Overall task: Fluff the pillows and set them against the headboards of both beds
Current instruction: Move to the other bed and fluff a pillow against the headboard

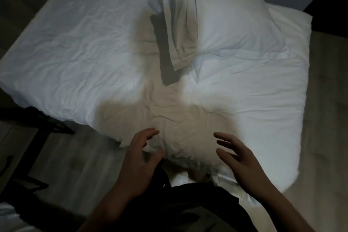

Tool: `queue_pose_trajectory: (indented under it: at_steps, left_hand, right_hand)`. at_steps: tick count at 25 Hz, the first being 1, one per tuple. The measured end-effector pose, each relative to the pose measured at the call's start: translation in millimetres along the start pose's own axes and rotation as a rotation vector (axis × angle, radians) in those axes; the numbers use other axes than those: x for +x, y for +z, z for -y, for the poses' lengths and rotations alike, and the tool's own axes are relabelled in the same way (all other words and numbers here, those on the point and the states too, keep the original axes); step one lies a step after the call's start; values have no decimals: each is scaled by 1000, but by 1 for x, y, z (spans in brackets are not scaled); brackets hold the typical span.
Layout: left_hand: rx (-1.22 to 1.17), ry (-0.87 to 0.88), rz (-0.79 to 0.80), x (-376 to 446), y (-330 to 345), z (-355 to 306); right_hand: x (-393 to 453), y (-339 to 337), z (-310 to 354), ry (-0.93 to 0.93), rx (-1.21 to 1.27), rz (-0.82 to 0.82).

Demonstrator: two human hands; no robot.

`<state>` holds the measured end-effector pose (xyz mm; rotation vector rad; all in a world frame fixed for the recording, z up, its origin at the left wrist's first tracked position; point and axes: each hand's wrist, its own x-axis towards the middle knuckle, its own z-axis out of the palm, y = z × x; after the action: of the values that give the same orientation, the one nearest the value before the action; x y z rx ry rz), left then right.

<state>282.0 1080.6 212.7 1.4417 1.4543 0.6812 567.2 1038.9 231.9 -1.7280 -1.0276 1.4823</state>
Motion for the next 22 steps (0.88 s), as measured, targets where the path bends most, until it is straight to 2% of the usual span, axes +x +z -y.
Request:
queue_pose_trajectory:
  at_steps: [3, 7, 13, 17, 19, 22]
  left_hand:
    - [35, 32, 101, 48, -46, 20]
    - [23, 30, 216, 96, -71, 24]
    - [5, 36, 332, 187, -37, 3]
    - [103, 53, 401, 276, 9, -12]
    - [159, 35, 387, 329, 32, -16]
    - [251, 4, 217, 425, 64, -16]
  right_hand:
    - [15, 49, 21, 60, 35, -35]
    - [24, 79, 40, 140, 102, -97]
    - [90, 53, 53, 92, 151, -250]
    - [145, 24, 44, 106, 213, -316]
    - [166, 10, 35, 123, 235, -331]
    - [199, -10, 18, 135, 236, -338]
